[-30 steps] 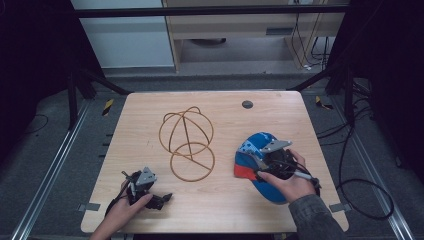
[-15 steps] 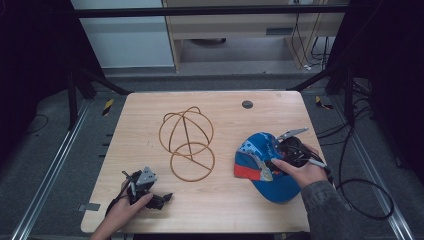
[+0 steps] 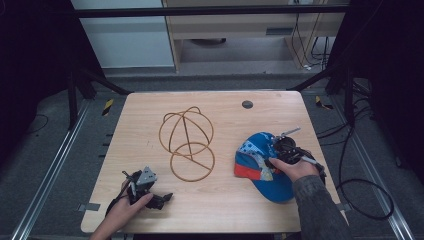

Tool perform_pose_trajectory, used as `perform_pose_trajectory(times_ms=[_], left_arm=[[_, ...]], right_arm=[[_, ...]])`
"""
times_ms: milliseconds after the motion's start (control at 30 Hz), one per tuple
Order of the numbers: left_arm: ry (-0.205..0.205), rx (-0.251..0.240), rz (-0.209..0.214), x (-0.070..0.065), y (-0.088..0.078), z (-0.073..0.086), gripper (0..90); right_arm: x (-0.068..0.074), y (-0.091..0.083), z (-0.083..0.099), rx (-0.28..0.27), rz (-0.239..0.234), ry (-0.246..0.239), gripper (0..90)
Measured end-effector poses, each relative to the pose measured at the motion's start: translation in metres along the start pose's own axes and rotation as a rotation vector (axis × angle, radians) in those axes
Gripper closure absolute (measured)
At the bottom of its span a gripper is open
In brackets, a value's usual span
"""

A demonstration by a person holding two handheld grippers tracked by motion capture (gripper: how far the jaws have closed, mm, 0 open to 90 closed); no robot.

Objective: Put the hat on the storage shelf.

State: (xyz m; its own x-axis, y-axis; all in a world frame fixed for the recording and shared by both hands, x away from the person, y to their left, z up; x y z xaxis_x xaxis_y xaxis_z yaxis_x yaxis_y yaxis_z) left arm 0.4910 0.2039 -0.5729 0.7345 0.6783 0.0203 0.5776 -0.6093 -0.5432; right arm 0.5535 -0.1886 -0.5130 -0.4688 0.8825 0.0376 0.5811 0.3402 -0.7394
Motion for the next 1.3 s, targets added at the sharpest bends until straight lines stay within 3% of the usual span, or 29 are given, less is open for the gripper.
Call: perform_pose_trajectory(times_ms=[67,167,233,267,400,500,800,1300], left_arm=[[0.0,0.0,0.0,0.0,0.0,0.0,0.0],[0.0,0.0,0.0,0.0,0.0,0.0,0.0],[0.0,0.0,0.0,0.0,0.0,0.0,0.0],[0.0,0.0,-0.001,0.0,0.0,0.0,0.0],[0.001,0.0,0.001,0.0,0.0,0.0,0.0],[0.001,0.0,0.001,0.0,0.0,0.0,0.0],[0.0,0.0,0.0,0.0,0.0,0.0,0.0],[-0.002,-0.002,-0.001,-0.001,0.0,0.0,0.0]], right_arm=[[0.003,0.002,-0.004,-0.009,-0.022,0.019,44.6],[0.006,0.001,-0.012,-0.015,-0.019,-0.001,44.8],[0.005,0.004,-0.009,0.022,-0.006,-0.007,47.3],[0.003,0.005,-0.008,0.033,-0.001,0.001,53.0],[0.003,0.003,-0.008,0.012,-0.063,0.026,81.0],[0.002,0.0,-0.008,-0.002,-0.092,0.037,88.7],[0.008,-0.019,-0.016,-0.037,-0.135,0.001,89.8],[0.015,-0.058,-0.053,-0.09,-0.136,-0.085,89.9]])
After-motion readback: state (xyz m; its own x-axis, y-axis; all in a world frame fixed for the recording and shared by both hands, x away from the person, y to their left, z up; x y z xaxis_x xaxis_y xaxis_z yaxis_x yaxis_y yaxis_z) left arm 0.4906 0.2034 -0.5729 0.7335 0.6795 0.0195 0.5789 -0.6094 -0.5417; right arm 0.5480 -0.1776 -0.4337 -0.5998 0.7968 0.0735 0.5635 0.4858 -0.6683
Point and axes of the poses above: each handheld gripper's, and its own axes: y roughly forward along the jaws, z roughly out of its underside, x roughly to its left, the point moved 9 cm from there along y, roughly forward along the jaws, and after that the axes turned 12 degrees about -x, right-handed, at the moved point
